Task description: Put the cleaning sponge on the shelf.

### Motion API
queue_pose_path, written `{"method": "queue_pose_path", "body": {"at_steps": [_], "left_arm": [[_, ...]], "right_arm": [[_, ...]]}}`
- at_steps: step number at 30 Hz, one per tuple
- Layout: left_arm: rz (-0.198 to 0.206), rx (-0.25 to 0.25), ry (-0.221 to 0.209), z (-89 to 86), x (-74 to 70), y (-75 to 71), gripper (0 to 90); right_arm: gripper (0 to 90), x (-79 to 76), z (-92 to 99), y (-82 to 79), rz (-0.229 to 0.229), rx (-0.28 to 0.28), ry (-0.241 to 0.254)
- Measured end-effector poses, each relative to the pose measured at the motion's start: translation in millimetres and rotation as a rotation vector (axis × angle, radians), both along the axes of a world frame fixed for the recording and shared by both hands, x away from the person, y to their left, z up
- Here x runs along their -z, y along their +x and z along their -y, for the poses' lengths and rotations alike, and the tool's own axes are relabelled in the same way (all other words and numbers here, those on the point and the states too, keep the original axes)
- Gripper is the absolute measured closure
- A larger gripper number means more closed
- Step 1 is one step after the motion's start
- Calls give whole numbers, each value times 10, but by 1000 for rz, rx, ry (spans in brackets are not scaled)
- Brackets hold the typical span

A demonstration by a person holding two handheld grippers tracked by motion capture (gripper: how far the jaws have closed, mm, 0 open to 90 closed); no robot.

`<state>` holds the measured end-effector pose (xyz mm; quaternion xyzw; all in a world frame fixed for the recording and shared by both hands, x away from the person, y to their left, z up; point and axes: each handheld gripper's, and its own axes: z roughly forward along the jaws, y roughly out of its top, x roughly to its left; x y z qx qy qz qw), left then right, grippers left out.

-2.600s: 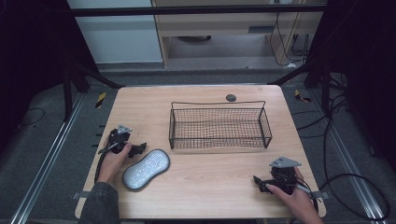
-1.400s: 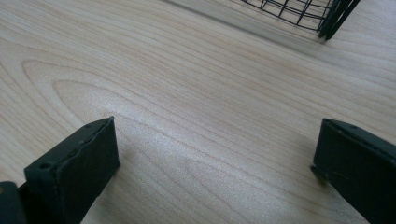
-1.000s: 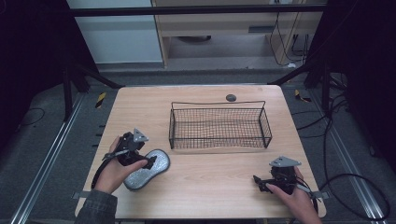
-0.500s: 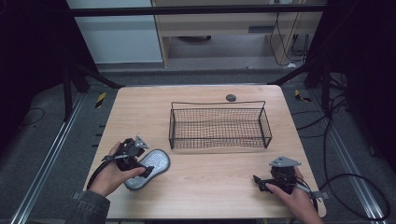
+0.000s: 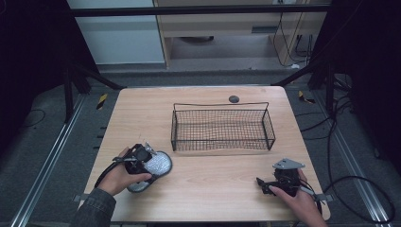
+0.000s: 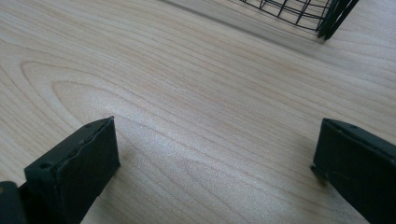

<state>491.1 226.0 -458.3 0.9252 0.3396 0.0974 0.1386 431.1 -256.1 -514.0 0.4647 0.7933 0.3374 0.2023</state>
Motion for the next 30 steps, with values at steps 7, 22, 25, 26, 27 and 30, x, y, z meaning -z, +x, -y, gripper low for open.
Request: {"method": "queue_pose_path", "body": {"at_steps": [7,22,25,26,27,30], "left_arm": [[-14,2,9,-17,54,32,39],[-59,-21,5,-54,179,134,27],[-66,-19,-2,-62,189,152,30],[-66,-19,-2,-62,189,152,30],[-79,-24,-10,-70,202,160,31],[-85,-26,-22,-83,207,166,31]], "right_arm": [[3,0,0,0,0,0,0],[3,-1,-1,-1,-1,1,0],[3,-1,-1,-1,-1,1,0],[3,-2,-1,-2,-2,2,-1],[3,-1,-1,-2,-1,1,0],[3,-2,0,-3,-1,1,-1]]}}
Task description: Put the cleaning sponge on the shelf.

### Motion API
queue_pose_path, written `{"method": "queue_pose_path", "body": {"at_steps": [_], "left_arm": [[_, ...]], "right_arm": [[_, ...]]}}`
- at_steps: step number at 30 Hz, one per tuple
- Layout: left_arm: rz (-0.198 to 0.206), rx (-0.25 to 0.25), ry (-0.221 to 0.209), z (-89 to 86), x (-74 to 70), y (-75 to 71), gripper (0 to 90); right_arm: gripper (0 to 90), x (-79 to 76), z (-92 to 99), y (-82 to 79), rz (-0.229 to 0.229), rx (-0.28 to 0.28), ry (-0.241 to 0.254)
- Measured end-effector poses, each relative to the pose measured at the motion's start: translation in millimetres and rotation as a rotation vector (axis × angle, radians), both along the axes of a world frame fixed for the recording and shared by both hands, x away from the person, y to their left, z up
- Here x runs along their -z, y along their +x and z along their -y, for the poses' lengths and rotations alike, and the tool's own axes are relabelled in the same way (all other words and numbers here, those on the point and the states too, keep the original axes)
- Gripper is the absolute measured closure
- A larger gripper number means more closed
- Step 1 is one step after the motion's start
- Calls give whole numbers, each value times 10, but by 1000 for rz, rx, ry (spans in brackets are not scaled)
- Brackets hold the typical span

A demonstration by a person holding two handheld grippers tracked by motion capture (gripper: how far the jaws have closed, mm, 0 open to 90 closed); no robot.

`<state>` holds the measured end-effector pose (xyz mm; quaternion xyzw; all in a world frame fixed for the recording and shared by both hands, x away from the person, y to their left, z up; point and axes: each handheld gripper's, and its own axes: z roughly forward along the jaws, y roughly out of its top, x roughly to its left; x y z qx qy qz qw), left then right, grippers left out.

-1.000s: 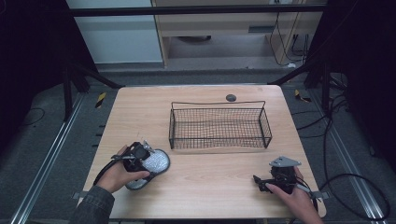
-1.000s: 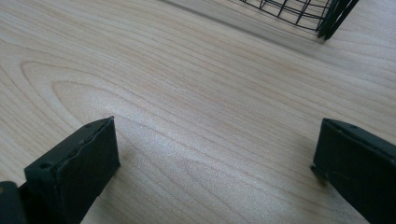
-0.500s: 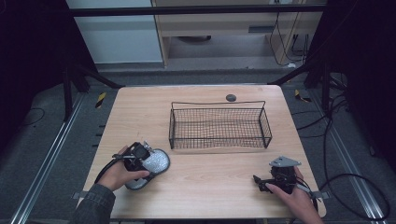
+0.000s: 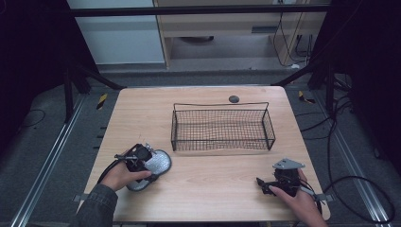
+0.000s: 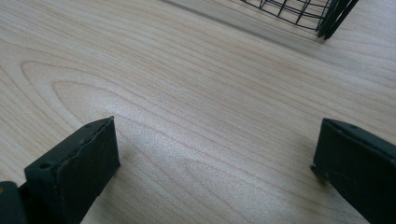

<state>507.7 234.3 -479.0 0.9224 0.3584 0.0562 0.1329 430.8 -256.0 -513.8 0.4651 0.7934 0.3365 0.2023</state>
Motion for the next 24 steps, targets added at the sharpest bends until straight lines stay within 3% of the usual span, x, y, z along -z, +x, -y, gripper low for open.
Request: {"method": "queue_pose_path", "body": {"at_steps": [7,14,15,17,18,24], "left_arm": [[5,0,-19,-24,-41,-22,94],[86,22,-23,-27,-149,-112,102],[117,38,-29,-21,-207,-158,102],[132,43,-36,-20,-236,-182,103],[165,50,-51,-15,-294,-234,103],[222,71,-56,-5,-433,-335,104]], "right_arm": [[3,1,0,-1,1,0,1],[3,1,1,-1,1,-1,0],[3,1,1,-1,2,-1,0],[3,1,1,-1,1,-1,0],[3,1,1,-1,2,-1,0],[3,1,1,-1,2,-1,0]]}}
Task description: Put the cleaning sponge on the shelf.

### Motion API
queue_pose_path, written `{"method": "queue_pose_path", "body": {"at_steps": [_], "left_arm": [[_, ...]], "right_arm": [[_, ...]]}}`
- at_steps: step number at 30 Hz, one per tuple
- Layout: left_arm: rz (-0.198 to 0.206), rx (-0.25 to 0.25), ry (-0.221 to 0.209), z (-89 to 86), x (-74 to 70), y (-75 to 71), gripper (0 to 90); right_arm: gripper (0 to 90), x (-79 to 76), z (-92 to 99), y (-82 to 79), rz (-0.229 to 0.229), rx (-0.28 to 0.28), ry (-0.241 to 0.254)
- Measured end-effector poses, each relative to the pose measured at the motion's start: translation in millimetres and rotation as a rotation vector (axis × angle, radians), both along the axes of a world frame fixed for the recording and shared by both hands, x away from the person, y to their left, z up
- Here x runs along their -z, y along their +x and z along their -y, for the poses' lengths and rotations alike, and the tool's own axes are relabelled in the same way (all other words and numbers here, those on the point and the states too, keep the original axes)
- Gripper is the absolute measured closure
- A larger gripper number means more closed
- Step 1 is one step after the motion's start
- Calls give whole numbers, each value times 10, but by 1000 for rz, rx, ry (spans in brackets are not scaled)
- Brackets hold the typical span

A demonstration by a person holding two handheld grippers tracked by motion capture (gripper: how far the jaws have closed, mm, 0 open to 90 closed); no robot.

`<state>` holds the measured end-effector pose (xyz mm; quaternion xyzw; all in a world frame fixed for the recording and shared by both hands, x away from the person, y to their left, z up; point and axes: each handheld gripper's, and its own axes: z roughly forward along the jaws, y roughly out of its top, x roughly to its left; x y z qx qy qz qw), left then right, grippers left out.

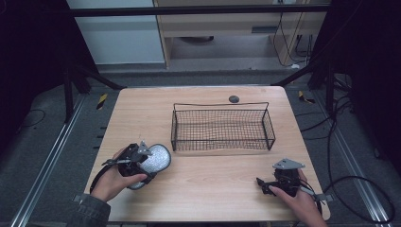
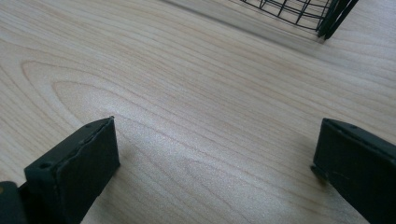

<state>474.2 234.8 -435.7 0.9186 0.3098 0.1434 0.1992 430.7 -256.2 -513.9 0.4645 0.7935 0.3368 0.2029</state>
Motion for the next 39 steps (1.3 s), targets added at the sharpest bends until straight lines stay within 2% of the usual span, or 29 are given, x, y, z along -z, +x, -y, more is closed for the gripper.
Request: {"method": "queue_pose_path", "body": {"at_steps": [1,2,4,11,17,28,36,39], "left_arm": [[23,7,-1,10,-54,-31,105],[23,7,-1,10,-54,-31,105],[52,28,5,34,-134,-66,106],[92,46,16,72,-262,-91,108],[99,60,14,124,-294,-100,109],[138,84,17,227,-552,-47,110],[159,107,32,286,-654,-21,113],[163,116,40,325,-710,36,113]], "right_arm": [[3,0,0,0,0,0,0],[3,0,0,0,0,0,0],[3,0,0,0,0,0,0],[3,0,0,0,0,-1,0],[3,-1,10,8,-1,-8,0],[4,1,52,29,0,12,3],[4,0,63,28,-1,15,3],[3,-2,65,27,-3,16,3]]}}
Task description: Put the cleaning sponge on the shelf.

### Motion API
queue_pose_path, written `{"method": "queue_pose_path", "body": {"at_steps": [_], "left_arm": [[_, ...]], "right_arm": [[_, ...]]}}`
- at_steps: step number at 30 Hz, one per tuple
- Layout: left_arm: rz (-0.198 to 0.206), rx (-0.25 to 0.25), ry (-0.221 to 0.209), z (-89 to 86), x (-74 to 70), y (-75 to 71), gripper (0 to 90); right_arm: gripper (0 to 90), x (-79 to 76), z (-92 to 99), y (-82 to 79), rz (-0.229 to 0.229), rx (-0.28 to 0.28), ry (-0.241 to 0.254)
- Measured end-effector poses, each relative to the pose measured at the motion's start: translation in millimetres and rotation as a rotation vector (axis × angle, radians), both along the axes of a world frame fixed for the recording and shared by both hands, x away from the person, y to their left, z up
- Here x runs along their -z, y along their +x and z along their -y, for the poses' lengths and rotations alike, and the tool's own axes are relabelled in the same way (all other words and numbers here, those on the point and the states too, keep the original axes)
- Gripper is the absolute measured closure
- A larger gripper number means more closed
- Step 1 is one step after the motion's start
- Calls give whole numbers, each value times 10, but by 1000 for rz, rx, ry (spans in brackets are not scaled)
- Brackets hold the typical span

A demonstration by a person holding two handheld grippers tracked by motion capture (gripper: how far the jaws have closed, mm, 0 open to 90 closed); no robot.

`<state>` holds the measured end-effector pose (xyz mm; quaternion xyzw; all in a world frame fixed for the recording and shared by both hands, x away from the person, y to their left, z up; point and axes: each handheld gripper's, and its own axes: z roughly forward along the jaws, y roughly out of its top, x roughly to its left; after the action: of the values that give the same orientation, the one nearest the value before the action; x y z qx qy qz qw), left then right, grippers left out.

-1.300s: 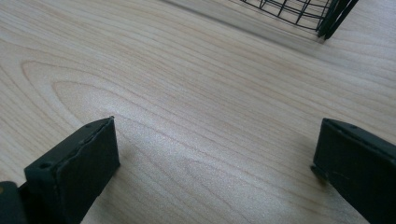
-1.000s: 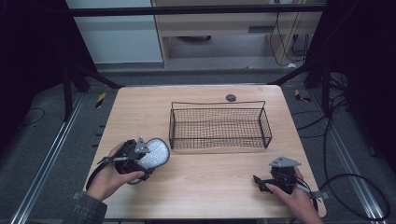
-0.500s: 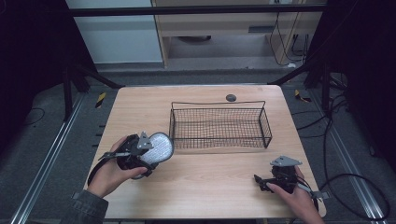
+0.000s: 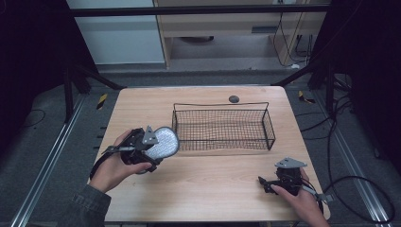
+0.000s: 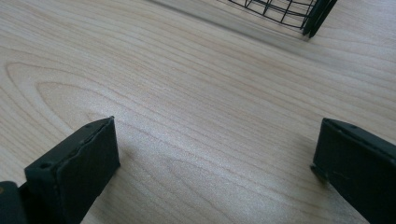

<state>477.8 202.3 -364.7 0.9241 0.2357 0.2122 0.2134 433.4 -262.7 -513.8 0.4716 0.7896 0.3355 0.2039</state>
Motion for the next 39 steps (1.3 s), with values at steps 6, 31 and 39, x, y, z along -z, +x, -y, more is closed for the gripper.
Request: {"method": "queue_pose_path", "body": {"at_steps": [6,31,39], "left_arm": [[15,7,7,68,-111,133,115],[86,53,95,535,-385,662,115],[77,65,119,661,-352,762,123]], "right_arm": [[4,2,5,-1,2,1,1],[3,1,20,-4,0,1,-2],[3,1,21,-4,1,1,-2]]}}
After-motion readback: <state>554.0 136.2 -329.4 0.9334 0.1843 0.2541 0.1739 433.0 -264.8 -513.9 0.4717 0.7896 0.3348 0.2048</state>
